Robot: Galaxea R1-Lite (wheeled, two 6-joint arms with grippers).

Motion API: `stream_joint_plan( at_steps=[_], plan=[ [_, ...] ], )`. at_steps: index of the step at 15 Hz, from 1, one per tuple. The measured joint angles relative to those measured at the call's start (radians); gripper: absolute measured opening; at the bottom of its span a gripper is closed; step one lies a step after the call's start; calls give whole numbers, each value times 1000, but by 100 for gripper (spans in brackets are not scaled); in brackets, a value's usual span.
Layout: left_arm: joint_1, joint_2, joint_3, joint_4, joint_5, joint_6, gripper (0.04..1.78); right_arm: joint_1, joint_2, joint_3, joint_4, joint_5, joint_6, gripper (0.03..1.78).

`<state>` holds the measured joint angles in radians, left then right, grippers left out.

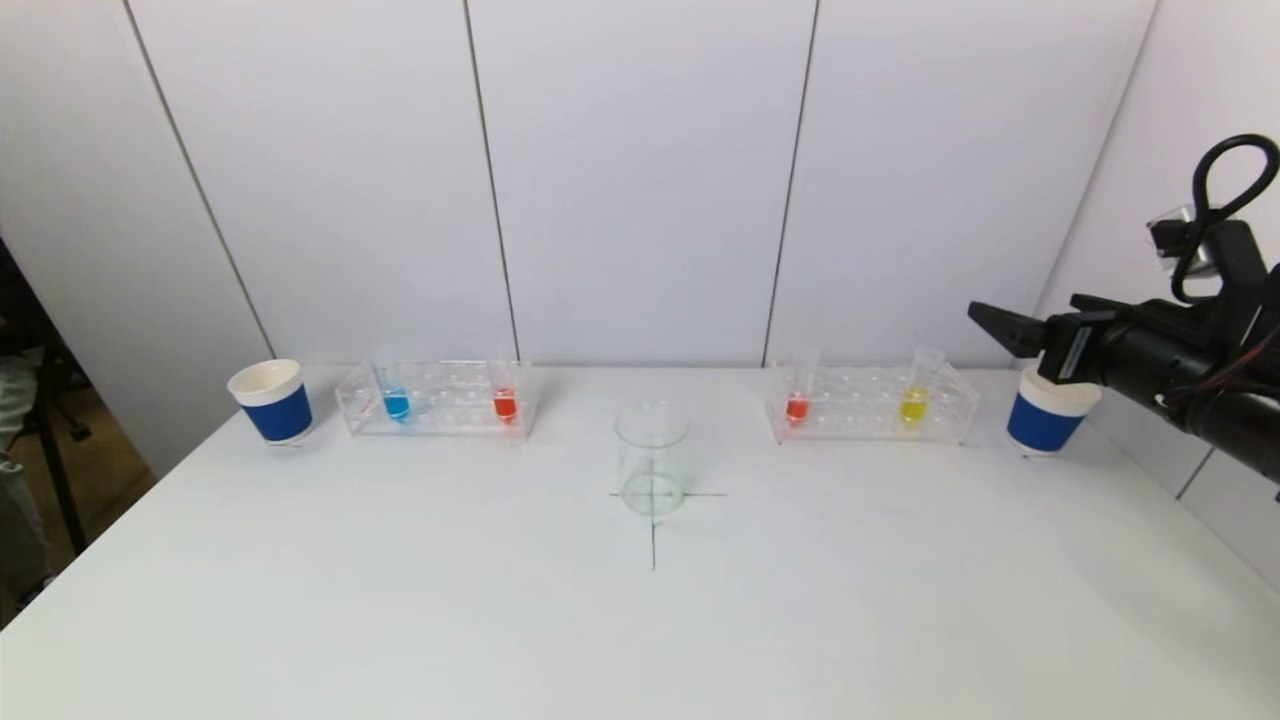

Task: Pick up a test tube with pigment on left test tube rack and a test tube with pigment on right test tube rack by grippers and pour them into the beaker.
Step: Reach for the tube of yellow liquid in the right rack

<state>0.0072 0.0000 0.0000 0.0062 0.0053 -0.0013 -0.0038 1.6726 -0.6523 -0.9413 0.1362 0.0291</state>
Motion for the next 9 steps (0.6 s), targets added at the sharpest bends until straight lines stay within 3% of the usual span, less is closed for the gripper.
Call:
stream_joint_plan(
  at_steps=[3,6,9],
  plan=[
    [0,0,0,0,0,0,176,7,122,14,-144,-4,-2,177],
    [0,0,0,0,0,0,176,13,246,14,-305,-34,-2,177],
    [0,0,0,0,0,0,176,18,335,6,-386,-54,1,177]
  ],
)
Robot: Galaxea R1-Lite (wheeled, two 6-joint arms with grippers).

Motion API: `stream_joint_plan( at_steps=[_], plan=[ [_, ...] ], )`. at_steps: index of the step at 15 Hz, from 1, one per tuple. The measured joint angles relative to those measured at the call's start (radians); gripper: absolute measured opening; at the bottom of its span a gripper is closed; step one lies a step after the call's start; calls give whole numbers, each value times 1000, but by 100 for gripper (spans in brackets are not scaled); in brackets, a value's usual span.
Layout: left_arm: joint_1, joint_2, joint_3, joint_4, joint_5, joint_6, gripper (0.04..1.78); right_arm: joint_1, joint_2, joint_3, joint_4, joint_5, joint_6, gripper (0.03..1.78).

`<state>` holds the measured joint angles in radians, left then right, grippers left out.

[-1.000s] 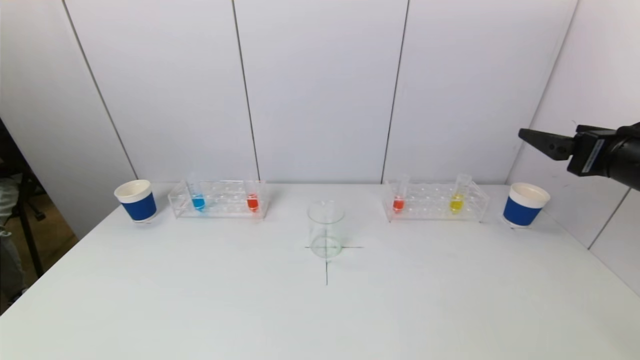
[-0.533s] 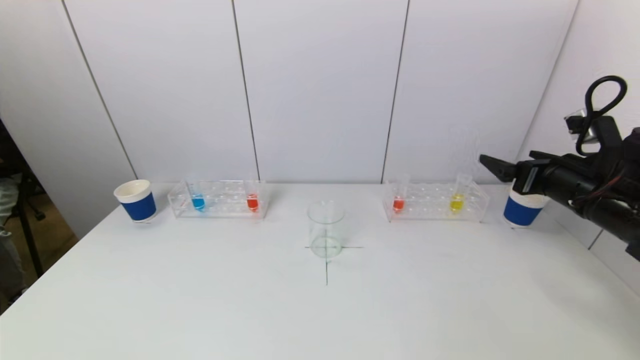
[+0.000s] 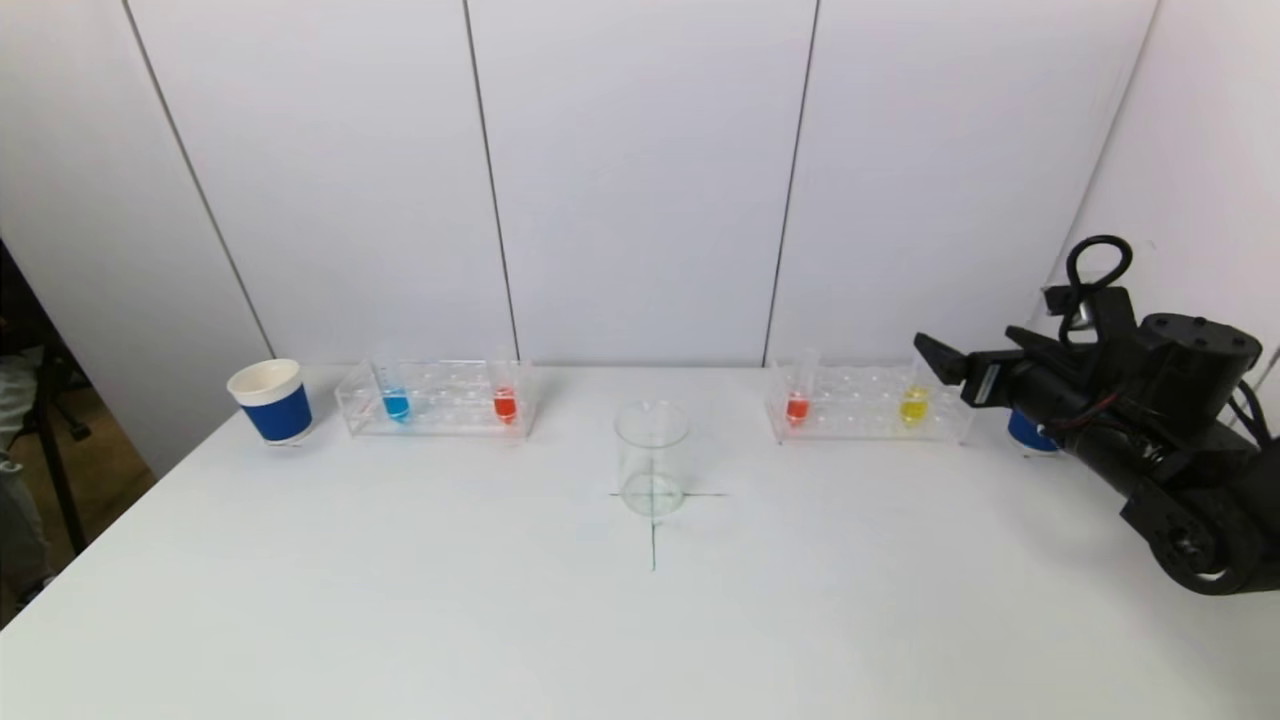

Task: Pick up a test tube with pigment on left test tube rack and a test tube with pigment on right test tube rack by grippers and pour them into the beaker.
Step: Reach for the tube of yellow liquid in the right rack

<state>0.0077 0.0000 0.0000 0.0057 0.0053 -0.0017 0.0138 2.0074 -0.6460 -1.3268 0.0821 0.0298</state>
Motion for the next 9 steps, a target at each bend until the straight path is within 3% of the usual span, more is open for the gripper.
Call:
stream_joint_plan(
  at_steps=[4,9],
  plan=[
    [0,0,0,0,0,0,176,4,86,-19,-59,-57,1,177],
    [0,0,0,0,0,0,176,4,156,-52,-78,-92,22,177]
  ],
)
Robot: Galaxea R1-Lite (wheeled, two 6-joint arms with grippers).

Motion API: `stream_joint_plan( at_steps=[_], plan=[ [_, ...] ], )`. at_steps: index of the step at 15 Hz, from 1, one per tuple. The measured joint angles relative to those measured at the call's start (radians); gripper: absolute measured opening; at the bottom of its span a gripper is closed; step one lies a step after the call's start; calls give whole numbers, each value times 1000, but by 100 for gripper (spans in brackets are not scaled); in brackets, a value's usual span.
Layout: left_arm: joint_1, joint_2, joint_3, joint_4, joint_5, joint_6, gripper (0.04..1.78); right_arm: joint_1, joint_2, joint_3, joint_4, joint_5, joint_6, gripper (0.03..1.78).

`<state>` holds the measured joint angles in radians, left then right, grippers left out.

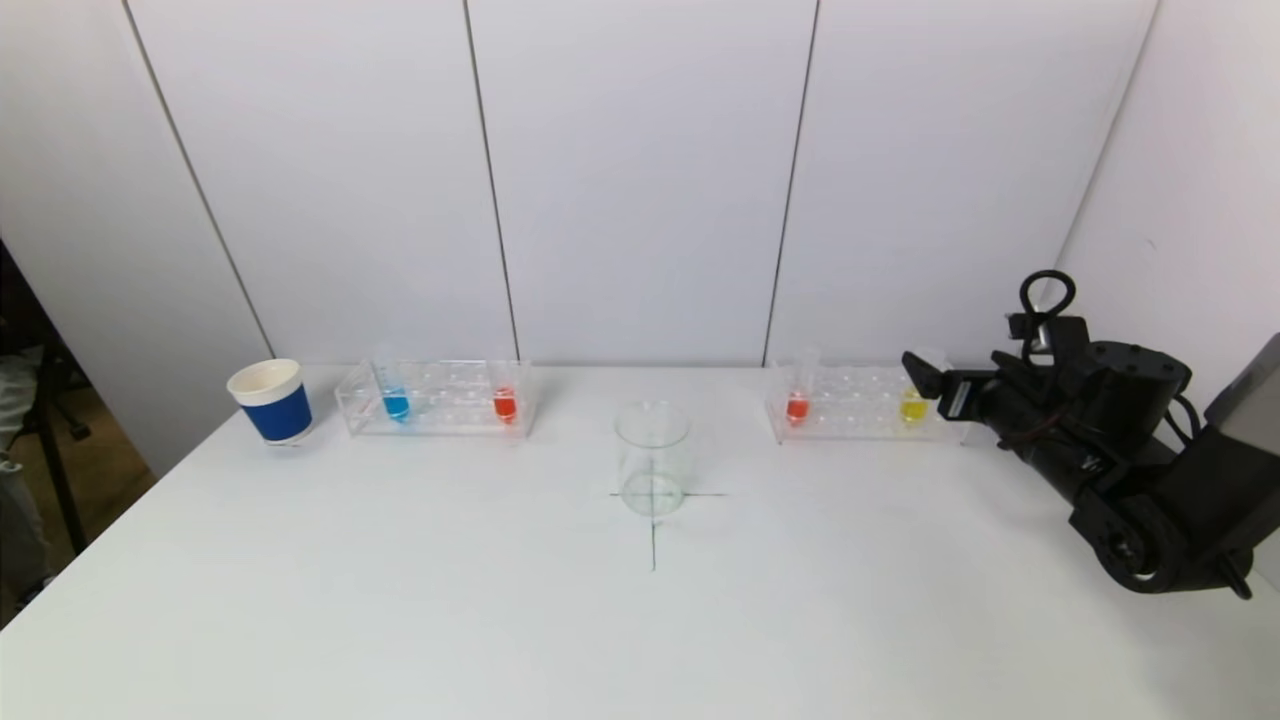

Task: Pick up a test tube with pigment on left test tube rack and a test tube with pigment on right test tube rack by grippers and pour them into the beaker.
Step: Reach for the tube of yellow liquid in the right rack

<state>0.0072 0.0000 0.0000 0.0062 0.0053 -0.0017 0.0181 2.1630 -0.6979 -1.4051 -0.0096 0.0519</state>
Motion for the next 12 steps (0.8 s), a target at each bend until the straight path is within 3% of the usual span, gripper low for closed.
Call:
stream_joint_plan(
  at_steps=[12],
  plan=[
    [0,0,0,0,0,0,176,0,88,-62,-4,-7,6,177]
  ],
)
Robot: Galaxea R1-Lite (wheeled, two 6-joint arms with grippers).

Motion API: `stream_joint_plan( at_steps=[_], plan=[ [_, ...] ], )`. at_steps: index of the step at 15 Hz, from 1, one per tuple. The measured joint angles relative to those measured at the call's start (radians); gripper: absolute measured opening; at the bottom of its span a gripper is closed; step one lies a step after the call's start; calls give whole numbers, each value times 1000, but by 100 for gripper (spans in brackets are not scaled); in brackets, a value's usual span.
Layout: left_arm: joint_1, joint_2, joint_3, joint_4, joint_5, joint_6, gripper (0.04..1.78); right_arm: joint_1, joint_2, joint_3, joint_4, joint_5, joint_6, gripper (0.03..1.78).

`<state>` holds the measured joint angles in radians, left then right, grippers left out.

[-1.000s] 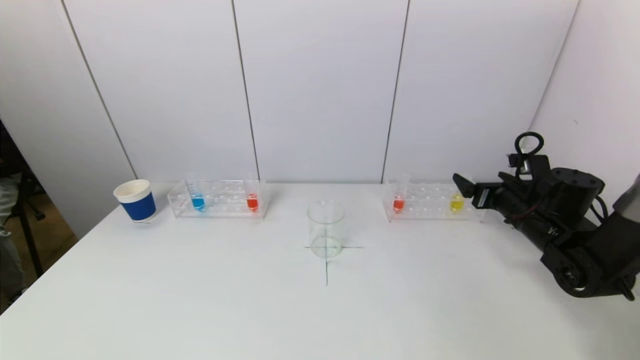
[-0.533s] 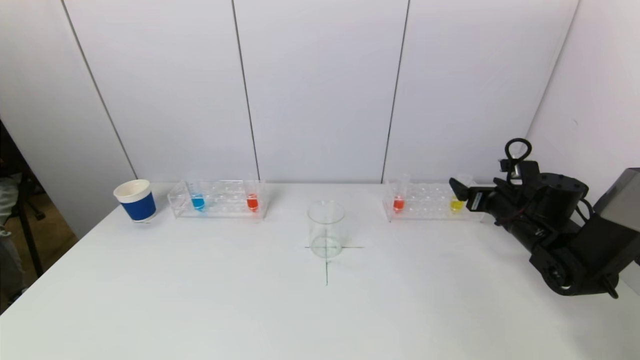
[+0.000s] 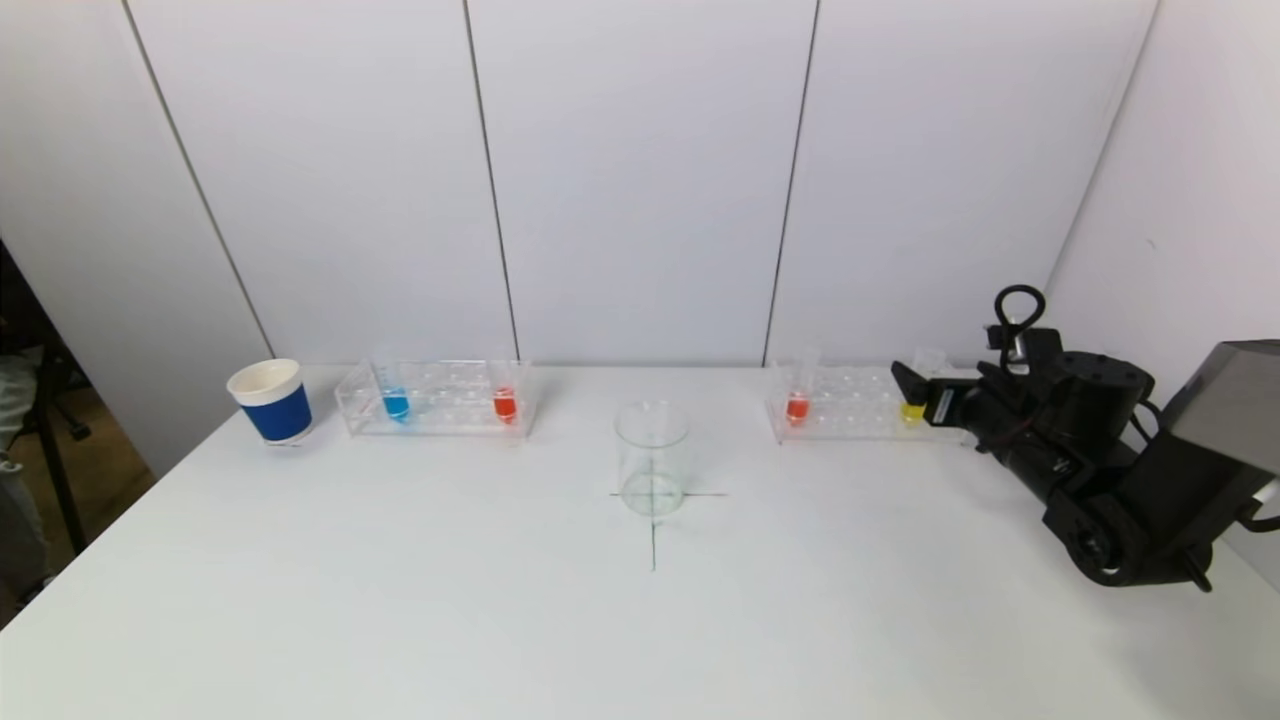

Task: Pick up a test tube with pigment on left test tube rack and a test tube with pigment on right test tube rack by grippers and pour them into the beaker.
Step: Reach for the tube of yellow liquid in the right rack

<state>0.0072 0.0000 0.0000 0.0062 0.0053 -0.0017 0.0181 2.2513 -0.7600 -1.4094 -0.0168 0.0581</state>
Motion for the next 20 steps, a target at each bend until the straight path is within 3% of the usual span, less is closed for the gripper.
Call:
stream_joint_plan(
  at_steps=[20],
  plan=[
    [0,0,0,0,0,0,176,4,122,-137,2,-18,-2,177]
  ],
)
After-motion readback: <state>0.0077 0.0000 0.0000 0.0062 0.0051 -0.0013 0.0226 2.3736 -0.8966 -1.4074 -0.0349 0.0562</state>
